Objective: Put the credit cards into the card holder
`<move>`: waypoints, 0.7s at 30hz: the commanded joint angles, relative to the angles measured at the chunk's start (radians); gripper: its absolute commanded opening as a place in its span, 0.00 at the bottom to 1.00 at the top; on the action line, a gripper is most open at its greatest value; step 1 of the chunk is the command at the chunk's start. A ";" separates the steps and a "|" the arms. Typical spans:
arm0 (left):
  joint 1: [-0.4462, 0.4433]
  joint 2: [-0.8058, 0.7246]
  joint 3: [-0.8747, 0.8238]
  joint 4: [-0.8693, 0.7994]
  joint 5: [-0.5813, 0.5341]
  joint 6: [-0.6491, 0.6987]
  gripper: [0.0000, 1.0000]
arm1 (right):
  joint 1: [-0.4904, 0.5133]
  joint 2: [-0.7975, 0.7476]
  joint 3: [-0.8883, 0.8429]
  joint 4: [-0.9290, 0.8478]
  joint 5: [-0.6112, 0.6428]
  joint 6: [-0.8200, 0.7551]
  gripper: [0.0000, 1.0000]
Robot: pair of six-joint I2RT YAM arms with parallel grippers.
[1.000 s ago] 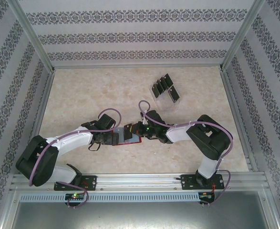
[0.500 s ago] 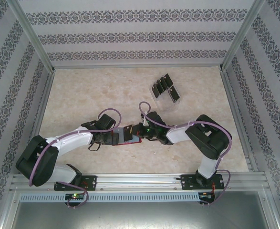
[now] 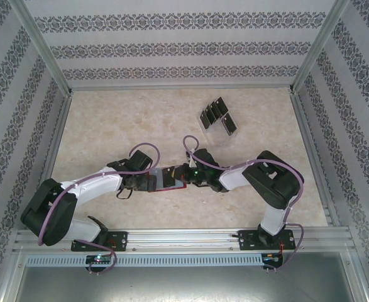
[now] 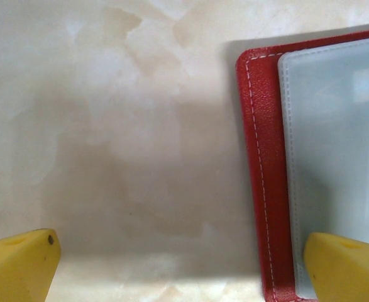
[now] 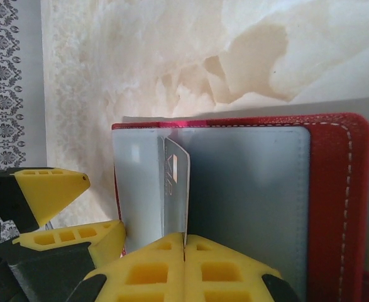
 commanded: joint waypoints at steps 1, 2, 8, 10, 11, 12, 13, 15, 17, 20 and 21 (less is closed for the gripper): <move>0.009 -0.008 -0.022 -0.043 -0.014 -0.005 1.00 | -0.003 0.035 0.004 -0.013 -0.025 -0.025 0.00; 0.010 -0.009 -0.022 -0.043 -0.014 -0.005 1.00 | -0.004 0.040 0.007 -0.013 -0.026 -0.026 0.00; 0.009 -0.010 -0.023 -0.040 -0.012 -0.006 1.00 | -0.013 0.060 0.014 -0.010 -0.044 -0.029 0.00; 0.010 -0.009 -0.024 -0.040 -0.012 -0.005 1.00 | -0.017 0.070 0.020 -0.011 -0.053 -0.029 0.00; 0.010 -0.009 -0.024 -0.039 -0.012 -0.005 1.00 | -0.018 0.076 0.023 -0.011 -0.058 -0.029 0.00; 0.010 -0.008 -0.024 -0.038 -0.012 -0.005 1.00 | -0.018 0.081 0.026 -0.008 -0.065 -0.030 0.00; 0.010 -0.007 -0.024 -0.038 -0.012 -0.005 1.00 | -0.018 0.084 0.028 -0.009 -0.066 -0.031 0.00; 0.010 -0.009 -0.025 -0.037 -0.012 -0.005 1.00 | -0.019 0.093 0.033 -0.008 -0.071 -0.030 0.00; 0.010 -0.008 -0.024 -0.038 -0.012 -0.005 1.00 | -0.020 0.098 0.037 -0.008 -0.075 -0.030 0.00; 0.010 -0.008 -0.024 -0.038 -0.012 -0.005 1.00 | -0.024 0.100 0.032 -0.007 -0.078 -0.036 0.00; 0.009 -0.008 -0.023 -0.037 -0.012 -0.005 1.00 | -0.027 0.100 0.030 -0.008 -0.079 -0.038 0.00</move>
